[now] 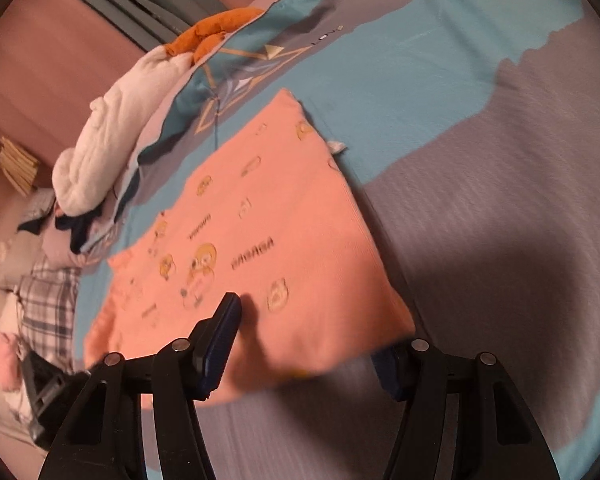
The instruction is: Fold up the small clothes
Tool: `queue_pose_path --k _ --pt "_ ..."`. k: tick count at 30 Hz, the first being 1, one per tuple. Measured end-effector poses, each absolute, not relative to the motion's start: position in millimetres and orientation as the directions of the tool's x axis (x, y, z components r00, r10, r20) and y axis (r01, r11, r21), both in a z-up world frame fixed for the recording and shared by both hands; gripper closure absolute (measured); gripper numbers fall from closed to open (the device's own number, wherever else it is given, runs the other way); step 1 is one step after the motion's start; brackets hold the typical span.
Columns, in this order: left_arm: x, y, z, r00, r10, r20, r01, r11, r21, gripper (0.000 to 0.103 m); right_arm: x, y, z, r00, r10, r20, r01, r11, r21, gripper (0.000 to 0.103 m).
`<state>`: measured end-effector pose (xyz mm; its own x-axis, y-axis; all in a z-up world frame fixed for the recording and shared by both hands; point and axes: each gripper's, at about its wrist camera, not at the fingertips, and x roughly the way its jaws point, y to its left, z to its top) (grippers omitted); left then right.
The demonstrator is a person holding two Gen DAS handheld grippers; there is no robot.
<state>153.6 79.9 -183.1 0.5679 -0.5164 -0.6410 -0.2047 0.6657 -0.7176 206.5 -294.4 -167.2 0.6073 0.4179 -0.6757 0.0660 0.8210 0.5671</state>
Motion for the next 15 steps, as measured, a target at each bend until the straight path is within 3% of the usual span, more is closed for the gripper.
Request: queue_pose_path --k 2,4,7,15 --pt "153.8 77.8 -181.3 0.568 -0.489 -0.662 -0.206 0.694 -0.690 0.089 210.1 -292.2 -166.3 0.617 0.422 -0.664 0.066 0.813 0.578 0.047" --pt "152.2 75.8 -178.4 0.571 -0.468 -0.675 -0.215 0.708 -0.673 0.090 214.4 -289.7 -166.4 0.623 0.397 -0.674 0.084 0.823 0.562 0.071" --pt "151.9 71.7 -174.9 0.565 -0.433 -0.702 -0.228 0.736 -0.637 0.092 212.6 -287.2 -163.5 0.627 0.374 -0.684 0.078 0.842 0.533 0.090" --pt "130.7 62.5 -153.7 0.554 -0.415 -0.722 -0.195 0.778 -0.597 0.094 179.5 -294.4 -119.7 0.689 0.393 -0.608 -0.012 0.846 0.533 0.091"
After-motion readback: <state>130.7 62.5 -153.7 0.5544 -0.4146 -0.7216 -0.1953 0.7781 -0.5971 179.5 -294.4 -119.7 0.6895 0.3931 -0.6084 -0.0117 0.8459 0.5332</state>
